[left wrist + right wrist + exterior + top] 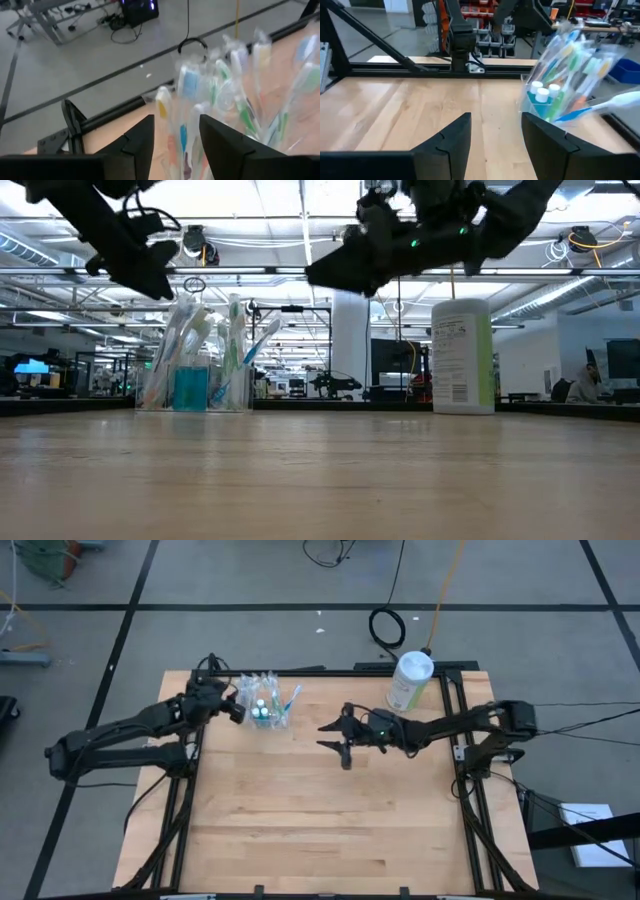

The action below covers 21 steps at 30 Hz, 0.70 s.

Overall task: Pick & Place toothbrushing station
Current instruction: Return to Home Position

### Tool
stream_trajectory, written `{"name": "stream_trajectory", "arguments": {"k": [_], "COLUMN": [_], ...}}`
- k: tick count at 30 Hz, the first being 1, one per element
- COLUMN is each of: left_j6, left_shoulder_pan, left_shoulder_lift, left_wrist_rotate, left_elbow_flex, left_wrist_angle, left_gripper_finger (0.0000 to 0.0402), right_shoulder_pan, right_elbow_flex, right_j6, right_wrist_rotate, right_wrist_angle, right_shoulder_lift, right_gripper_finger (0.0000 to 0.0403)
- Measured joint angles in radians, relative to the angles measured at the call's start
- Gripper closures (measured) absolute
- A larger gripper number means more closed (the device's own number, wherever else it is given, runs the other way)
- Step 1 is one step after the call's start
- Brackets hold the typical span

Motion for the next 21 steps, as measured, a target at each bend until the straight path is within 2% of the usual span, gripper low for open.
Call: {"name": "stream_trajectory", "arguments": {"k": [5,12,17,21], "left_j6": [0.053,0.178,0.266,0.277], "left_shoulder_pan": [-0.014,-0.025,-0.025,-0.025], "left_shoulder_lift": [-0.103,-0.311,-0.431,-0.472], "left_wrist_rotate": [0.024,0.241,0.257,0.257], "left_elbow_flex": [0.001,0.001,0.003,0.003], "left_wrist_angle": [-0.014,-0.013,-0.014,-0.013], "left_gripper_finger": [0.0238,0.0238,0.0238,0.0238], "right_shoulder_pan": [-0.006,-0.005,-0.005,-0.005], "right_elbow_flex": [0.001,0.001,0.001,0.001], "right_j6": [-0.046,-0.050,-0.042,-0.047], "right_wrist_rotate": [0.008,0.004,0.004,0.004], "right_wrist_angle": [-0.309,-0.622,-0.644,-0.639], "right_shoulder_lift": [-0.198,-0.489,-0.626,-0.697], "right_gripper_finger": [0.0234,0.0234,0.0234,0.0234]}}
